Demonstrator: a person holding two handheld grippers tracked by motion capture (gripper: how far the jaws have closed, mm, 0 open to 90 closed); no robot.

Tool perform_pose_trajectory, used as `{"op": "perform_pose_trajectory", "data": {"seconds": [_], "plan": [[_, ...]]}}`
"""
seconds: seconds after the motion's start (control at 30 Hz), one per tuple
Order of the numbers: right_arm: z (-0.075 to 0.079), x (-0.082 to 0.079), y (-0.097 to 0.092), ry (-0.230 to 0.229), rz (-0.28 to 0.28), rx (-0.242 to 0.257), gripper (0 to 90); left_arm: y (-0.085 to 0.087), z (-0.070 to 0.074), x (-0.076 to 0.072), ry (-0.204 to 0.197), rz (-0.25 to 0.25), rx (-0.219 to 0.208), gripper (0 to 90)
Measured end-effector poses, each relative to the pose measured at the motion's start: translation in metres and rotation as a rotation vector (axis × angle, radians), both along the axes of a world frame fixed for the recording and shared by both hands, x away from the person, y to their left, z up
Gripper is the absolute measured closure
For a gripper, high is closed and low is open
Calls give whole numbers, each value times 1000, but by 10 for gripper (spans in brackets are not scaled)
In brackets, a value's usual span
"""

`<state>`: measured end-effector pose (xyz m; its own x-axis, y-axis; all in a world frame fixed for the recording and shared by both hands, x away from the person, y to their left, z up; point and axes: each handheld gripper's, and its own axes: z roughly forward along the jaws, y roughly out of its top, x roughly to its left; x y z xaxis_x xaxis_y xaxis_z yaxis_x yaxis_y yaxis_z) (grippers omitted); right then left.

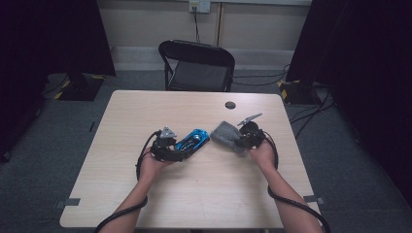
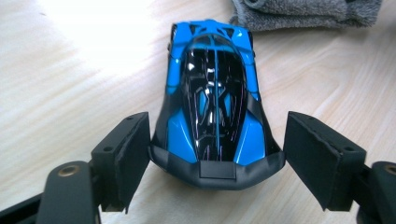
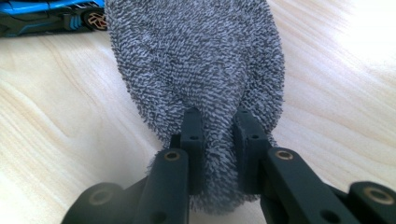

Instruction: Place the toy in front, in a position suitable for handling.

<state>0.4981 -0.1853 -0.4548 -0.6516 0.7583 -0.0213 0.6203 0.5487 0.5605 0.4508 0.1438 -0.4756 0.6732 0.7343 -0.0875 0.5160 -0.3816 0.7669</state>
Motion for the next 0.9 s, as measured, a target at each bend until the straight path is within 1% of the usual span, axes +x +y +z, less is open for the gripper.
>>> {"op": "perform_pose_trajectory", "data": {"seconds": [0.1, 0.17, 0.23, 0.27, 0.3, 0.4, 0.43, 0.57, 0.6, 0.63, 0.7, 0.77, 0.8, 0.83, 0.9], "plan": [[2, -2, 0, -2, 3, 7, 765, -5, 10, 2, -16, -1, -25, 258], [3, -4, -1, -3, 11, 13, 765, -9, 17, 4, -22, -11, -27, 265], [4, -6, -1, -6, 21, 12, 765, -14, 21, 8, -26, -13, -16, 276], [4, -7, -1, -4, 25, 15, 765, -16, 22, 10, -20, -11, -25, 302], [4, -8, -1, -5, 25, 15, 765, -18, 22, 14, -12, -11, -21, 319], [6, -11, -2, -11, 38, 25, 765, -24, 18, 21, 0, -6, 4, 317], [7, -13, -2, -12, 43, 29, 765, -26, 15, 25, 8, -2, 26, 312], [7, -18, -2, -17, 58, 30, 765, -33, 6, 31, 31, 1, 48, 308], [6, -19, -3, -15, 62, 29, 765, -34, 5, 32, 34, -3, 50, 311], [6, -20, -4, -14, 65, 32, 765, -35, 4, 32, 31, -10, 64, 320], [5, -22, -5, -16, 68, 36, 765, -37, 2, 32, 36, -9, 60, 349], [4, -24, -5, -17, 75, 41, 764, -36, -1, 33, 44, 0, 72, 391], [4, -26, -6, -19, 81, 47, 765, -36, -2, 33, 45, 8, 71, 403], [4, -27, -6, -19, 82, 50, 765, -35, -2, 34, 39, 6, 69, 414], [4, -29, -6, -20, 96, 59, 765, -33, -3, 34, 40, 2, 60, 432]]}}
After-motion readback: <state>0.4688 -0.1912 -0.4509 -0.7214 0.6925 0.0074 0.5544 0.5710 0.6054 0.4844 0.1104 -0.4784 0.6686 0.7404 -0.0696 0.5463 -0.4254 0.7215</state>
